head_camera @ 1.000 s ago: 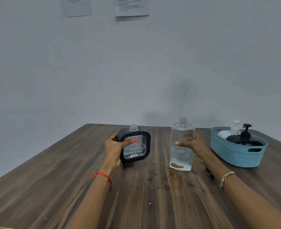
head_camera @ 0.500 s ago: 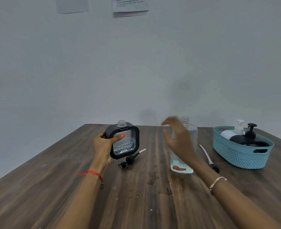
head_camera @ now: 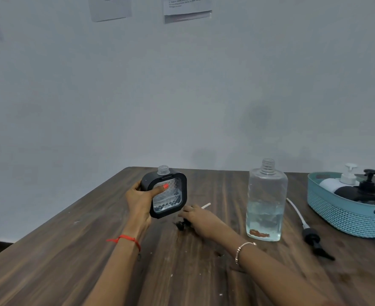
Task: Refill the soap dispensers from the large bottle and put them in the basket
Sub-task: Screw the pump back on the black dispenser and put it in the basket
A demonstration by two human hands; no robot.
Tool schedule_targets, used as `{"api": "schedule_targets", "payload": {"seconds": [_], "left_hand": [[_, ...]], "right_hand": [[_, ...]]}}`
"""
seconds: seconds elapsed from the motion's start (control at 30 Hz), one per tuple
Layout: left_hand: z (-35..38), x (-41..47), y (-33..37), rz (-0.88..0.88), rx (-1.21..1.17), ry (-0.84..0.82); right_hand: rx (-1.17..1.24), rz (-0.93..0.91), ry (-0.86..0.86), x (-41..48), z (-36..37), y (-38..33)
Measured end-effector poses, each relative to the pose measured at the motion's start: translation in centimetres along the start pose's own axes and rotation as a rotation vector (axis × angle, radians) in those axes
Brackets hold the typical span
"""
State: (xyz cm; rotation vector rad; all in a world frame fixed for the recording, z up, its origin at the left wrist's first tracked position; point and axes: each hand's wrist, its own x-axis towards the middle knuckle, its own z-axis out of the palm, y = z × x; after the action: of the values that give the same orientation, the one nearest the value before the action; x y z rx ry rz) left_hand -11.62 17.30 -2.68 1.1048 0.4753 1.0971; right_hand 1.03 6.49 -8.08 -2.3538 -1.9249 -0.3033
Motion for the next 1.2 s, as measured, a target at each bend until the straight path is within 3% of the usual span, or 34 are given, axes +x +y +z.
{"api": "schedule_targets", "payload": {"seconds": [0.13,0.33,0.53,0.67,0.87,1.2], "left_hand": [[0.1,0.2,0.1,-0.023,-0.006,-0.018],[0.9,0.5,1.1,-0.019,-0.042,-0.070],[2.7,-0.2,1.9,-0.009,0.021,-0.129],[4.1,-1.3,1.7,-0.036,0.029,-0.204],[6.2,-3.1,1.5,-0.067,-0.008,-0.298],[8.0,-4.9,1.5,-0.064,-0.001,-0.390]], "right_hand": [[0.119,0.045,0.113,-0.3,-0.8,0.8],[0.227,0.255,0.408,-0.8,-6.8,4.0],[0.663,0.364,0.969,-1.4,-16.0,3.5],[0.913,0.270,1.129,-2.8,-20.8,2.7],[1.003,0.213,1.036,-5.0,-22.8,2.3],[0.921,0.208,0.874,-6.7,-22.8,2.8]]}}
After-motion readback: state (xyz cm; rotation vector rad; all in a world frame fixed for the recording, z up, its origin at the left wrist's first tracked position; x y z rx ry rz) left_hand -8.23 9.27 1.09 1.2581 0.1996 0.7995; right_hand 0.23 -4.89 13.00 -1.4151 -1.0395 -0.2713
